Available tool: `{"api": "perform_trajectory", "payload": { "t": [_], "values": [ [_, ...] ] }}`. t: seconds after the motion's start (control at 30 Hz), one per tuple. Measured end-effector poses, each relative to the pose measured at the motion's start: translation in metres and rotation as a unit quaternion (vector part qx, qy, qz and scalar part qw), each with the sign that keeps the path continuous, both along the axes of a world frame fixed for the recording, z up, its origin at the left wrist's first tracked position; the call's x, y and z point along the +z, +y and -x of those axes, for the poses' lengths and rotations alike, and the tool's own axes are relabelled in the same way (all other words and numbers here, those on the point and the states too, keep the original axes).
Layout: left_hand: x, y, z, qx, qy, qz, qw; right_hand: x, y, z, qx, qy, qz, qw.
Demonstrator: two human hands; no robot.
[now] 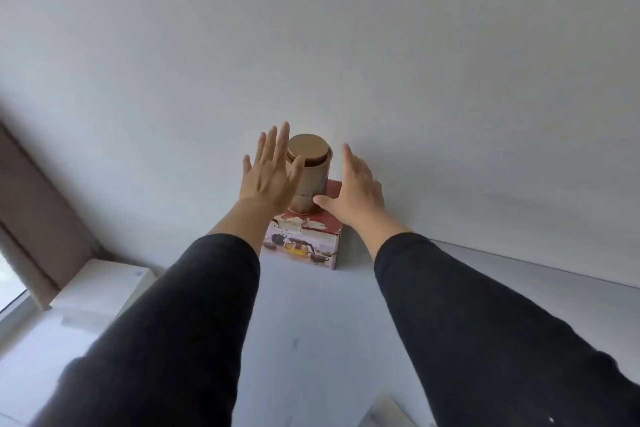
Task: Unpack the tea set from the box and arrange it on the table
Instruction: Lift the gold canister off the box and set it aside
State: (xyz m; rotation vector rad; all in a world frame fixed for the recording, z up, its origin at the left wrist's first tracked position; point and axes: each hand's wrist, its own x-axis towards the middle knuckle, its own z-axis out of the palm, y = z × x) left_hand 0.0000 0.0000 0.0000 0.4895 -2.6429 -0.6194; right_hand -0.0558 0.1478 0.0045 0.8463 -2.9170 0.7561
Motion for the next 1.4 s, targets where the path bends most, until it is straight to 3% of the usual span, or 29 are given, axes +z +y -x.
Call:
{"api": "perform_trajectory", "payload": {
  "t": [0.2, 0.33, 0.63, 0.97, 1.4],
  "values": [
    [-0.024, -0.018, 0.025, -0.053, -0.007, -0.058, 0.997, -0.021, -0.035, 0.027, -0.027, -0.044, 0.045, 0.998],
    [-0.028, -0.021, 0.029, -0.086, 0.014, -0.107, 0.99, -0.034, -0.049, 0.033, -0.041, -0.084, 0.138, 0.986],
    [-0.007, 0.018, 0.038, -0.128, 0.024, -0.105, 0.986, -0.023, -0.014, 0.03, -0.082, -0.09, 0.22, 0.968],
    [0.009, 0.196, 0.08, -0.248, 0.0, -0.105, 0.963, -0.001, 0.179, 0.041, -0.201, -0.056, 0.203, 0.957],
    [-0.067, 0.496, 0.153, -0.325, -0.068, -0.162, 0.929, -0.062, 0.481, 0.093, -0.291, -0.085, 0.185, 0.935]
  ]
}}
